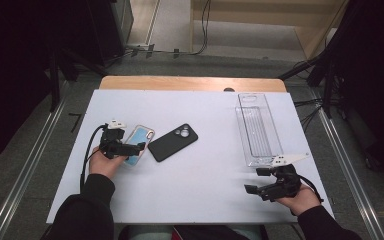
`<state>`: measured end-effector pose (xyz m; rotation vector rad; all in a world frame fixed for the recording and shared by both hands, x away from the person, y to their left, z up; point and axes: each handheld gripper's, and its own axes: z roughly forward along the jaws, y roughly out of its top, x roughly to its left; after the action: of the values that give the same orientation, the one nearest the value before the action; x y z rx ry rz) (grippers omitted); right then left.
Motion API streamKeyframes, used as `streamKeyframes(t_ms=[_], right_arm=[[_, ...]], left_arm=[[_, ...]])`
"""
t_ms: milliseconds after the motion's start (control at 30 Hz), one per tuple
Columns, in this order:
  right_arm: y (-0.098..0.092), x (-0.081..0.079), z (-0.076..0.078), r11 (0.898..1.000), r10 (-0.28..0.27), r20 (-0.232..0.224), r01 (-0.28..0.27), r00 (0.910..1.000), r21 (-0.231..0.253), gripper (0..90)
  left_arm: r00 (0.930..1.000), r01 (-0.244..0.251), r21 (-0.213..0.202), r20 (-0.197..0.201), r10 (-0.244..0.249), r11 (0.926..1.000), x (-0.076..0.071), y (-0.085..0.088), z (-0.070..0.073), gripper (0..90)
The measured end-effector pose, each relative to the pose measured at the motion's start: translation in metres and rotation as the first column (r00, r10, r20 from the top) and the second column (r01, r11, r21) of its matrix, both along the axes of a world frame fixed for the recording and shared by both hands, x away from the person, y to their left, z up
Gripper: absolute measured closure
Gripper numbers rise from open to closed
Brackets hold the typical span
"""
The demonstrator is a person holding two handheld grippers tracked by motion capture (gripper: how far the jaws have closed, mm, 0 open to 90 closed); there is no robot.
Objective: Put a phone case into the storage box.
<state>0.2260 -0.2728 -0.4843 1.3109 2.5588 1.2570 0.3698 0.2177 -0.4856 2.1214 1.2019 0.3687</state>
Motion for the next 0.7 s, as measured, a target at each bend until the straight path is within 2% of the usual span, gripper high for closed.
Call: streamKeyframes(t_ms=[100, 200, 267, 433, 567, 600, 700], right_arm=[[0.000, 0.000, 0.000, 1.000, 0.000, 0.000, 0.000, 1.0000, -0.002, 12.1], [0.001, 0.000, 0.000, 1.000, 0.001, -0.002, -0.001, 1.0000, -0.003, 12.1], [0.001, 0.000, 0.000, 1.000, 0.001, -0.002, -0.001, 1.0000, -0.003, 12.1], [0.000, 0.000, -0.001, 1.000, 0.005, -0.006, -0.005, 1.0000, -0.003, 12.1], [0.001, 0.000, -0.001, 1.000, 0.006, -0.006, -0.006, 1.0000, -0.001, 12.1], [0.001, 0.001, -0.001, 1.000, 0.004, -0.007, -0.004, 1.0000, -0.002, 12.1], [0.001, 0.002, -0.003, 1.000, -0.001, -0.016, 0.001, 0.9999, -0.010, 12.1]], left_arm=[[1.0000, 0.005, 0.009, -0.007, -0.005, 0.9999, -0.001, -0.001, -0.005, 3.7], [0.9999, 0.005, 0.039, -0.011, -0.004, 0.9992, -0.001, -0.002, -0.009, 3.7], [0.9998, -0.004, 0.038, -0.021, 0.005, 0.9993, 0.000, -0.002, -0.012, 3.7], [1.0000, 0.000, 0.052, 0.008, 0.000, 0.9987, -0.003, -0.002, -0.016, 3.7], [0.9991, 0.012, 0.119, 0.038, -0.017, 0.9928, -0.006, -0.008, -0.019, 3.4], [0.9992, 0.011, 0.117, 0.037, -0.016, 0.9931, -0.006, -0.007, -0.019, 3.0], [0.9976, 0.008, 0.095, 0.068, -0.014, 0.9954, -0.009, -0.006, -0.022, 3.2]])
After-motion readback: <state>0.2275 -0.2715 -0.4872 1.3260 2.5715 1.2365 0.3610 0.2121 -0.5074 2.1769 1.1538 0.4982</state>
